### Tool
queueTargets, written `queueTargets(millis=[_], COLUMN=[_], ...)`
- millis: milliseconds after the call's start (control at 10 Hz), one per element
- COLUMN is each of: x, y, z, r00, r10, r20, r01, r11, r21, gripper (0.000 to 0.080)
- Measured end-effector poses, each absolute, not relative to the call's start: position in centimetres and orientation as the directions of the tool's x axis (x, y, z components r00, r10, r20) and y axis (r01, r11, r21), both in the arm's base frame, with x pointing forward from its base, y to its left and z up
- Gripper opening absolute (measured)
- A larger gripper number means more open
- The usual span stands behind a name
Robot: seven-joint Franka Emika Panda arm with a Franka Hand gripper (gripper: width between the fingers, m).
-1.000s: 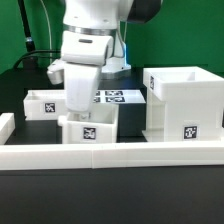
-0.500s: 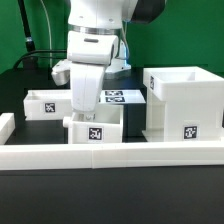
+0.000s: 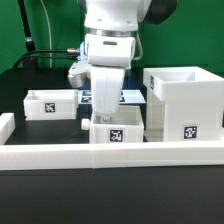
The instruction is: Assemble drawer
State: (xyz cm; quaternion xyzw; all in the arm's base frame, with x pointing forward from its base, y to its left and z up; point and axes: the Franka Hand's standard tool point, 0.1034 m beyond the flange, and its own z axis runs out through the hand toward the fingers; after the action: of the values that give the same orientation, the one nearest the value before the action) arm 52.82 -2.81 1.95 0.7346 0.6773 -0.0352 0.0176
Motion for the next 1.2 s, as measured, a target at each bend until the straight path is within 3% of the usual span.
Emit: queueTargets(millis=[700,800,1100,1200], x=[52.65,52.93,52.85,53.1], y=[-2.95,-2.62,-2.87,-2.66], z=[1.65,1.7,1.66,1.7], r00=[0.066,0.065,0.07,0.067], r10=[0.995,0.995,0.995,0.995], r20=[-0.073,-0.069,-0.07,-0.067], r01=[0.998,0.998,0.998,0.997], r11=[-0.067,-0.064,-0.069,-0.066], r21=[-0.009,0.014,0.013,0.029], gripper=[0.0044,0.0044,0.0044,0.0044])
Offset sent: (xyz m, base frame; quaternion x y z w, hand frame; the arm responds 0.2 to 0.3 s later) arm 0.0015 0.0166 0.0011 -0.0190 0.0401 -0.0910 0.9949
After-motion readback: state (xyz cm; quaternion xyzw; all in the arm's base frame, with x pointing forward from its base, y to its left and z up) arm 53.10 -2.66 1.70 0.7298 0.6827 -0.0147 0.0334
